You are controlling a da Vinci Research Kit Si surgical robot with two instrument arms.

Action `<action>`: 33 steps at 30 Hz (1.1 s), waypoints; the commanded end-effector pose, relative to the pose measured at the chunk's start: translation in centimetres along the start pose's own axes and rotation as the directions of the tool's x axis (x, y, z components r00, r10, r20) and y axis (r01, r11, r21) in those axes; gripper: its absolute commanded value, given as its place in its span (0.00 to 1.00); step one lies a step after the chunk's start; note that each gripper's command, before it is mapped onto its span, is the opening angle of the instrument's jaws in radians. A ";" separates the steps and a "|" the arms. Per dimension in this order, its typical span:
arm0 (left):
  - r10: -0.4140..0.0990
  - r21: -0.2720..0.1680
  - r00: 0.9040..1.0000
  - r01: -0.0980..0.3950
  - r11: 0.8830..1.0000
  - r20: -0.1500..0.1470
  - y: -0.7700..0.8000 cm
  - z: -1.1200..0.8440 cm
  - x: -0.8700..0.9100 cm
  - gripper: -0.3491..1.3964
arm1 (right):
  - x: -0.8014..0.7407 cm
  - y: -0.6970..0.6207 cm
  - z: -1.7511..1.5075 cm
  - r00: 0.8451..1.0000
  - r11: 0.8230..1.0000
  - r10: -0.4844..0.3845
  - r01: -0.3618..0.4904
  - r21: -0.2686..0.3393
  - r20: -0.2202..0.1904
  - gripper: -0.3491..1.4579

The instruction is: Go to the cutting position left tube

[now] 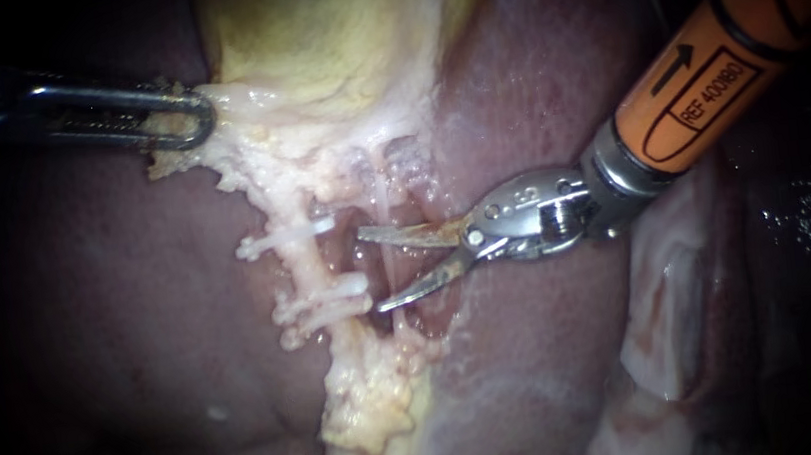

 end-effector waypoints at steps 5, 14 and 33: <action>0.000 0.000 1.000 0.000 1.000 0.000 0.00 0.00 0.00 0.00 | 0.00 0.03 0.10 1.000 1.000 -0.008 0.008 0.014 -0.002 0.98; 0.000 0.000 1.000 0.000 1.000 0.000 0.00 0.01 0.01 0.00 | 0.14 0.04 0.31 0.999 0.998 -0.018 0.021 0.065 -0.051 0.95; -0.002 0.002 1.000 0.002 1.000 -0.001 0.02 0.03 0.01 0.00 | 0.34 0.11 0.86 0.986 0.994 0.082 -0.070 0.081 -0.149 0.96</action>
